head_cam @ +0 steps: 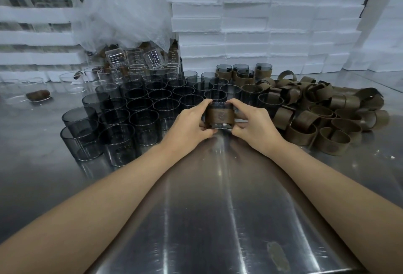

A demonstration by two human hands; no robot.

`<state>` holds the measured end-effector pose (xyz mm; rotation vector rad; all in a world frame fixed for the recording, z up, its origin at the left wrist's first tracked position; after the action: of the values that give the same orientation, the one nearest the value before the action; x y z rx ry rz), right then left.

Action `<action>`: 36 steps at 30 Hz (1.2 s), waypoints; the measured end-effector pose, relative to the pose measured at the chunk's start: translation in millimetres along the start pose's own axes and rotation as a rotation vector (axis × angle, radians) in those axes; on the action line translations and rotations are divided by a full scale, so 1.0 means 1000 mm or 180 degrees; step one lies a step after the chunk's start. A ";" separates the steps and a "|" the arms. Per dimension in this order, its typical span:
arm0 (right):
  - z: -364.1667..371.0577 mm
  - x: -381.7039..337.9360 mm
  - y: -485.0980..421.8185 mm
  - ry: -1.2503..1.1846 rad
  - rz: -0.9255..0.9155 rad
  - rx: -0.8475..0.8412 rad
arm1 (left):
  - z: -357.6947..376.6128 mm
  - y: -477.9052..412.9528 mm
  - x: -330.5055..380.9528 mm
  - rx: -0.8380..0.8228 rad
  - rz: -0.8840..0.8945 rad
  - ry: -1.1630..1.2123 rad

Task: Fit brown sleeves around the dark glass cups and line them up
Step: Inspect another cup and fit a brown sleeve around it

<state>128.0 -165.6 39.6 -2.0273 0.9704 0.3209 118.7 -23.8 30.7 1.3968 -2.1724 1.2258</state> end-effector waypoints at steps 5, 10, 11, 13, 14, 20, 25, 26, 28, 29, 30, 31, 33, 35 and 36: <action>0.000 0.000 0.000 -0.0025 0.0015 -0.0027 | 0.001 0.000 -0.001 -0.0013 -0.0029 0.0016; 0.000 0.001 0.000 -0.0108 0.0056 -0.0059 | 0.000 0.000 -0.004 0.0034 -0.0065 0.0019; 0.000 0.004 0.000 -0.0306 0.0153 -0.0050 | -0.001 0.000 -0.005 0.0096 -0.0105 0.0080; 0.000 0.010 -0.001 -0.1079 0.0508 -0.0023 | -0.004 0.001 -0.006 0.0297 -0.0209 0.0328; 0.001 0.011 -0.001 -0.1417 0.0628 -0.0013 | -0.006 0.002 -0.007 0.0410 -0.0258 0.0487; 0.003 0.016 -0.003 -0.1637 0.0732 -0.0010 | -0.010 0.003 -0.007 0.0606 -0.0430 0.0862; -0.004 0.016 -0.006 -0.1649 0.0846 0.0092 | -0.004 0.003 0.006 0.0487 -0.0438 0.1021; -0.009 0.015 -0.007 -0.1643 0.0877 0.0106 | -0.003 0.001 0.009 0.0489 -0.0485 0.1041; -0.020 0.011 -0.014 -0.1610 0.0936 0.0153 | -0.004 -0.009 0.016 0.0570 -0.0582 0.1024; -0.028 0.010 -0.020 -0.1597 0.0949 0.0209 | -0.005 -0.017 0.020 0.0617 -0.0585 0.1047; -0.036 0.009 -0.026 -0.1581 0.0955 0.0285 | -0.007 -0.027 0.025 0.0647 -0.0578 0.1104; -0.044 0.010 -0.034 -0.1552 0.0968 0.0356 | -0.008 -0.039 0.029 0.0640 -0.0588 0.1150; -0.061 0.016 -0.051 -0.1382 0.1044 0.0481 | -0.006 -0.068 0.033 0.0497 -0.0623 0.1098; -0.076 0.025 -0.070 -0.1339 0.1152 0.0495 | -0.003 -0.099 0.037 0.0358 -0.0587 0.0929; -0.083 0.029 -0.080 -0.1365 0.1194 0.0464 | 0.000 -0.114 0.039 0.0324 -0.0552 0.0834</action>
<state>196.4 -218.3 121.2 -1.5481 1.0560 0.8245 196.4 -66.6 112.3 1.3451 -1.7988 1.3829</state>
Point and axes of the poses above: each hand's wrist, its own y-axis away from the middle knuckle, its own z-axis out of the palm, x = y × z, the point moved 8 cm from there along -y, towards the middle knuckle, and after that the axes turned 5 degrees about x, right-handed, at the moved point
